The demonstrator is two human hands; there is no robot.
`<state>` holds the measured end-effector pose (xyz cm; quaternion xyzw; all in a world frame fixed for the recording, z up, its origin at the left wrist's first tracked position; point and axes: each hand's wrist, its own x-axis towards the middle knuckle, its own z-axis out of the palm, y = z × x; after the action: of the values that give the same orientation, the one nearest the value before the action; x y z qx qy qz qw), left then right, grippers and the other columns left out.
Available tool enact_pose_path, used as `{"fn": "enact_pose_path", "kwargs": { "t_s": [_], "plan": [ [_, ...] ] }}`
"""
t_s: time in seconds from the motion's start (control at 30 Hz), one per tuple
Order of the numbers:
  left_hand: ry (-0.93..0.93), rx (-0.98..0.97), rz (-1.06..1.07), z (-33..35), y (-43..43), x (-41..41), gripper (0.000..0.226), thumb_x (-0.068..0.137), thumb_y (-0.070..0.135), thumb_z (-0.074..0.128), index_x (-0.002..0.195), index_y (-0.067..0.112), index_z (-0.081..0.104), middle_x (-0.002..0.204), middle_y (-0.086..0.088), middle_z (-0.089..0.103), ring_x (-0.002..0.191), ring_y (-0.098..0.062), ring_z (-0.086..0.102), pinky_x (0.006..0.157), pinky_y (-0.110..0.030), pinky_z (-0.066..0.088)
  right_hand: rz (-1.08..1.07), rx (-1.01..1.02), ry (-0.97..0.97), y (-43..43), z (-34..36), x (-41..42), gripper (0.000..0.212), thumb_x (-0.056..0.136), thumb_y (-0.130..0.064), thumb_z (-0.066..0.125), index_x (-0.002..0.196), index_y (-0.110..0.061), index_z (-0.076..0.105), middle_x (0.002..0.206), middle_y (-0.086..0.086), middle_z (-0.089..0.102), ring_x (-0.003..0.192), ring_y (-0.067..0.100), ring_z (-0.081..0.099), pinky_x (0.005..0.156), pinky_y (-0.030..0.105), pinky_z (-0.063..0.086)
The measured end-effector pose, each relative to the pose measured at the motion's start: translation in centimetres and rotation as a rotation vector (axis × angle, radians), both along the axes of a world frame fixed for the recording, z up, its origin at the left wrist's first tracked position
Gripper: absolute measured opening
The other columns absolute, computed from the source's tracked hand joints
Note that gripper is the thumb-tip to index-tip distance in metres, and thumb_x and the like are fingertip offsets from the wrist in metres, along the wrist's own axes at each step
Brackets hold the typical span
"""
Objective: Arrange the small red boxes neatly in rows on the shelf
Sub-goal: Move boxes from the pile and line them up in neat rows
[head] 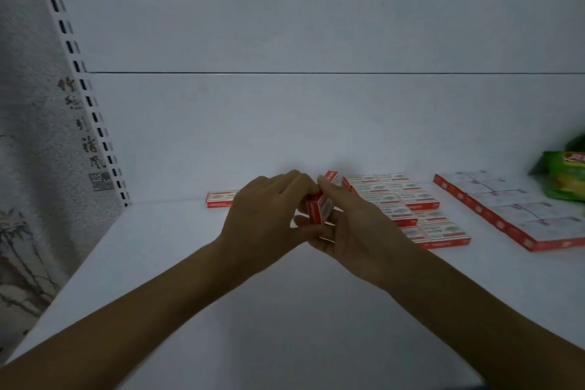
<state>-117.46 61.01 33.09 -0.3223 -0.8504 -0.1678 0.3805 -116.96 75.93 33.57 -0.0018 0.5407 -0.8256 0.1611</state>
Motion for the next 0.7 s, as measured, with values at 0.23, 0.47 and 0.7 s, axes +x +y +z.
{"fn": "enact_pose_path", "kwargs": {
  "t_s": [0.23, 0.47, 0.7],
  "plan": [
    [-0.198, -0.037, -0.087, -0.7, 7.6, -0.7, 0.053, 0.080, 0.060, 0.052, 0.119, 0.023, 0.054, 0.106, 0.009, 0.065, 0.090, 0.000, 0.055, 0.082, -0.009, 0.029, -0.053, 0.016, -0.016, 9.1, 0.2, -0.7, 0.034, 0.088, -0.029, 0.058, 0.117, -0.014, 0.059, 0.108, 0.016, 0.066, 0.085, 0.024, 0.066, 0.057, 0.029, 0.052],
    [-0.304, -0.094, -0.014, -1.5, 15.1, -0.8, 0.066, 0.085, 0.056, 0.052, 0.139, 0.028, 0.030, 0.142, 0.005, 0.043, 0.128, -0.013, 0.040, 0.102, -0.031, 0.035, -0.223, 0.347, 0.202, 17.7, 0.6, -2.4, 0.017, 0.088, -0.026, 0.058, 0.099, -0.014, 0.052, 0.067, 0.005, 0.054, 0.051, 0.011, 0.048, 0.044, 0.023, 0.039],
    [-0.363, -0.126, 0.103, -4.2, 18.5, -2.3, 0.073, 0.081, 0.057, 0.051, 0.142, 0.022, 0.031, 0.144, 0.002, 0.042, 0.130, -0.020, 0.041, 0.107, -0.036, 0.029, -0.098, 0.787, 0.465, 23.6, -0.2, -5.0, 0.030, 0.084, -0.033, 0.064, 0.110, -0.027, 0.050, 0.088, -0.001, 0.064, 0.058, 0.005, 0.055, 0.046, 0.016, 0.041]
  ]
}}
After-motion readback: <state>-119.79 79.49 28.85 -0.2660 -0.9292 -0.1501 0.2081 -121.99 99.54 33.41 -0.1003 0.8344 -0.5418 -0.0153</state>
